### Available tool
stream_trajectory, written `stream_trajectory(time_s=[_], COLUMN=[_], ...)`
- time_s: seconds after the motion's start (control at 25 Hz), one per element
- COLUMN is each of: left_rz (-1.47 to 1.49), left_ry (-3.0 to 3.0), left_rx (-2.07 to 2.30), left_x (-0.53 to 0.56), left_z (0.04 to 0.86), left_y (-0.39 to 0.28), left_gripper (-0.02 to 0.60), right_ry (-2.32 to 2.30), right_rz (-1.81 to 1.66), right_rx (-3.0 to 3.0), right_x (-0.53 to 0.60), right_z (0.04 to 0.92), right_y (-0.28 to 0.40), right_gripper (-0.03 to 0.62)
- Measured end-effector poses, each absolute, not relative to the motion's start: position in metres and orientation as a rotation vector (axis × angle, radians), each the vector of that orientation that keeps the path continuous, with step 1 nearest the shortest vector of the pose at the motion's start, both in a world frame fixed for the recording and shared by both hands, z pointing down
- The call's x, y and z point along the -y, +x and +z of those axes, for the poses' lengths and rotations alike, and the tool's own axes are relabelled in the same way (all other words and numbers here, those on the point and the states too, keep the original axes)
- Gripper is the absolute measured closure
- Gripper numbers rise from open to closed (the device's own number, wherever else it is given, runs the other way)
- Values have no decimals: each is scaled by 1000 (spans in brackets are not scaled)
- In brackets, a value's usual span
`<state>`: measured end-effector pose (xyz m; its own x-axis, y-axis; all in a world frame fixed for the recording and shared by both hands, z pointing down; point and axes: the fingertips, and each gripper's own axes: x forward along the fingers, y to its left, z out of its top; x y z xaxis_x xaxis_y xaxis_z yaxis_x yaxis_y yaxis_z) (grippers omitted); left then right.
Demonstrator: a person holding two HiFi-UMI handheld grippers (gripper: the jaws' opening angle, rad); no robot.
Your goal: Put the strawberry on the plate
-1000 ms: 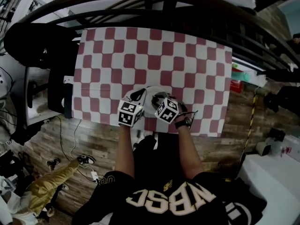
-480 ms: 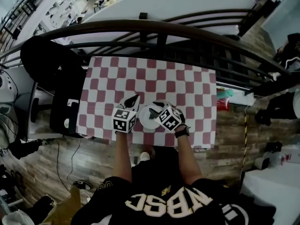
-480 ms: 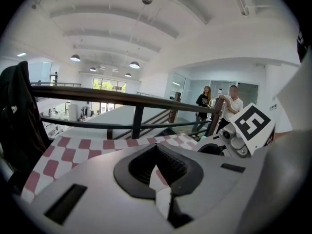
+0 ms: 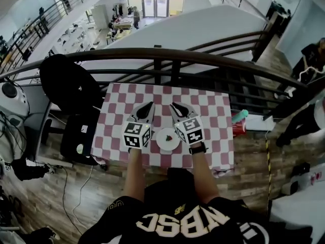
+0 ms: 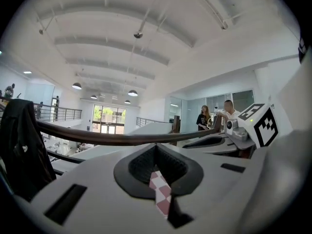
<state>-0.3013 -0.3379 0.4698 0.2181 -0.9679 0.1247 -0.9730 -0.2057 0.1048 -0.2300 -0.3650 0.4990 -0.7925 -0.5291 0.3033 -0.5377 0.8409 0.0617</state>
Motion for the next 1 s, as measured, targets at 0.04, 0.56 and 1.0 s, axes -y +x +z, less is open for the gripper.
stream_trajectory(time_s=[0.04,0.56,1.0], left_rz=[28,-119,-157], left_ry=[2331,2387,2303], left_rx=[1887,2067,2101], left_x=[332,251,205], left_z=[461,400,413], left_y=[-301,-304,-307], left_gripper=[568,568,568], right_ry=[845,1034,1089], right_rz=[37,-78,-78], right_rx=[2735,2920,2908], right_x=[361,295,262], right_z=[485,406,407], right_y=[-228,-222,-212], right_gripper=[547,576,576])
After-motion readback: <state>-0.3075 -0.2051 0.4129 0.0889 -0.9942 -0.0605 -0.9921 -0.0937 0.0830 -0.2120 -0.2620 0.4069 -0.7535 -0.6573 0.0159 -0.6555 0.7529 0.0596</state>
